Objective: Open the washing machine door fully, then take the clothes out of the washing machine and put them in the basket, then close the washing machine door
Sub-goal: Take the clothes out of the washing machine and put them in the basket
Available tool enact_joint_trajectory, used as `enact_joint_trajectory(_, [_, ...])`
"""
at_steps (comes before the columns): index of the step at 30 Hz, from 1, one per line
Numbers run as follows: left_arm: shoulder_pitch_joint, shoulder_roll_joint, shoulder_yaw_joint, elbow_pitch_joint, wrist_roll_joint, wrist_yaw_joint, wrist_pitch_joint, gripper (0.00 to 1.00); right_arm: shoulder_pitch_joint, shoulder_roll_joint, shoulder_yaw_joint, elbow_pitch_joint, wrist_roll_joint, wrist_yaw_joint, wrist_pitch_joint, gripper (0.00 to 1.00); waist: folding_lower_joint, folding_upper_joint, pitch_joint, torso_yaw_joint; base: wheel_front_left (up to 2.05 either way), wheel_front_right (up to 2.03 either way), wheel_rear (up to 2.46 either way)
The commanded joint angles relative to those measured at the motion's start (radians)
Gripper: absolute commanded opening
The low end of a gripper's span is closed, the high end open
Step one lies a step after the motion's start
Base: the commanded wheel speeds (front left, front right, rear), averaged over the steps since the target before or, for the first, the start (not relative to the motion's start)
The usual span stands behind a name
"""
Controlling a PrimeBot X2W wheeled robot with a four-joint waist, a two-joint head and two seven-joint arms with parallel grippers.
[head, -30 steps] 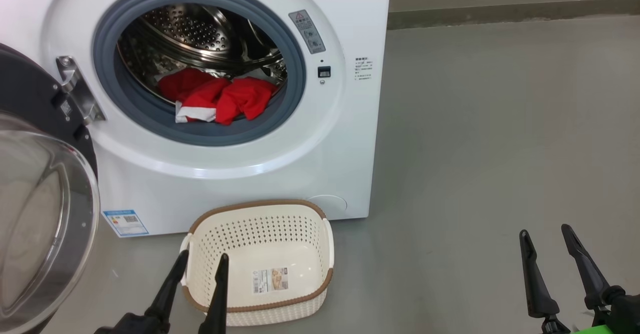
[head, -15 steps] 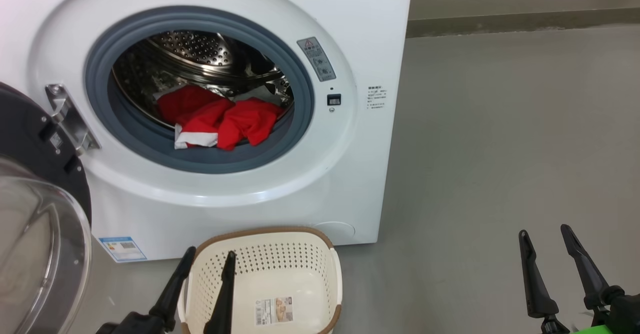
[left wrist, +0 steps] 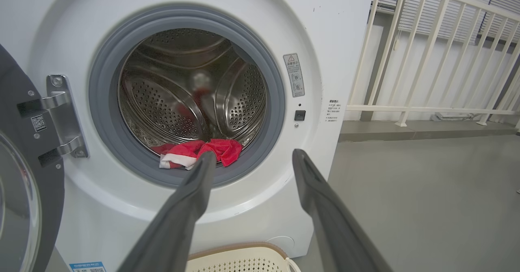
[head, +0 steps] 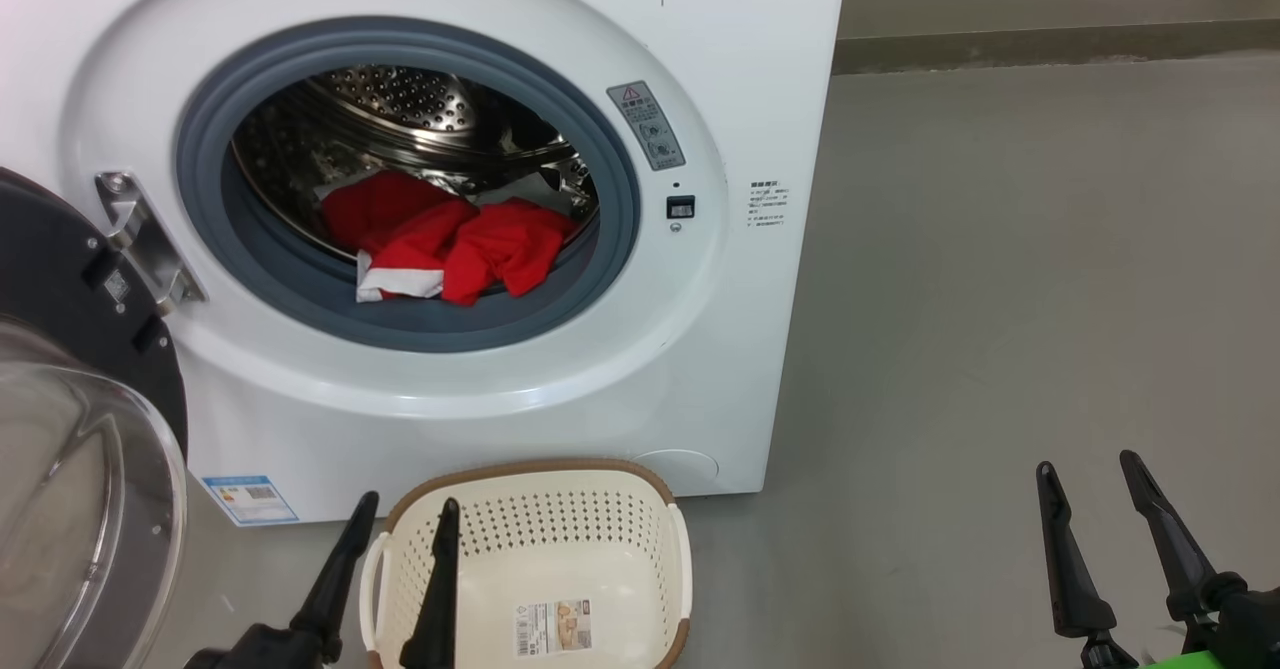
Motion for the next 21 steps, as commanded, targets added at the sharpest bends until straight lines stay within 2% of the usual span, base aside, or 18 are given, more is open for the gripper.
enact_joint_trajectory(1, [-0.029, 0.004, 0.033, -0.027, 0.010, 0.010, -0.005, 1.00, -0.035, -0.016, 0.027, -0.022, 0.005, 0.006, -0.006, 1.00, 0.0000, 0.0000, 0.001, 0.000, 0.00, 0.00, 0.00])
enact_joint_trajectory(21, [-0.035, 0.002, 0.025, -0.026, 0.001, 0.020, -0.005, 1.00, -0.032, -0.016, 0.034, -0.031, -0.003, 0.006, -0.006, 1.00, 0.0000, 0.0000, 0.023, 0.015, 0.00, 0.00, 0.00])
